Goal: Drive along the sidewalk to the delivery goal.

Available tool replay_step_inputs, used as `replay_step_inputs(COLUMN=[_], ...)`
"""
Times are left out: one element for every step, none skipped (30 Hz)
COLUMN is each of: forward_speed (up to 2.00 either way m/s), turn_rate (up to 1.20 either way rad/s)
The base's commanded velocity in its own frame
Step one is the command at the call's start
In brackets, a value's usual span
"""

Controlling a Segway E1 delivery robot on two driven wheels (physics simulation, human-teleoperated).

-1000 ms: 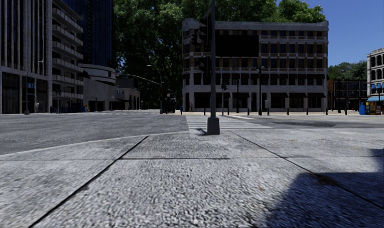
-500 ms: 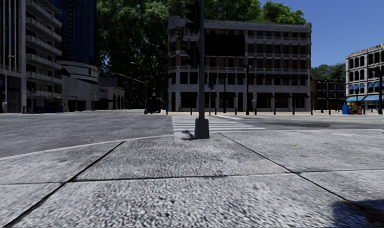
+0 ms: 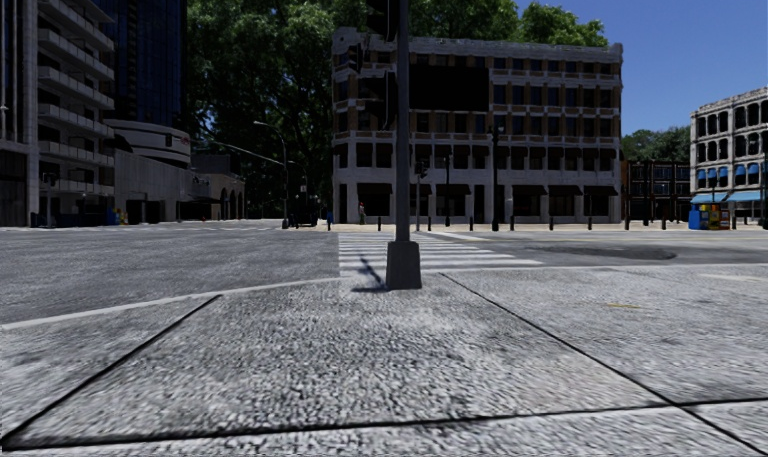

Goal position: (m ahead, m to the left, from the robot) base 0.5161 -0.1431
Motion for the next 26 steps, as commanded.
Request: replay_step_inputs(forward_speed=[0.0, 0.0, 0.0, 0.0, 0.0, 0.0, 0.0, 0.0, 0.0, 0.0, 0.0, 0.0, 0.0, 0.0, 0.0, 0.0, 0.0, 0.0, 0.0, 0.0, 0.0, 0.0, 0.0, 0.0, 0.0, 0.0], turn_rate=[0.0, 0.0, 0.0, 0.0, 0.0, 0.0, 0.0, 0.0, 0.0, 0.0, 0.0, 0.0, 0.0, 0.0, 0.0, 0.0, 0.0, 0.0, 0.0, 0.0, 0.0, 0.0, 0.0, 0.0, 0.0, 0.0])
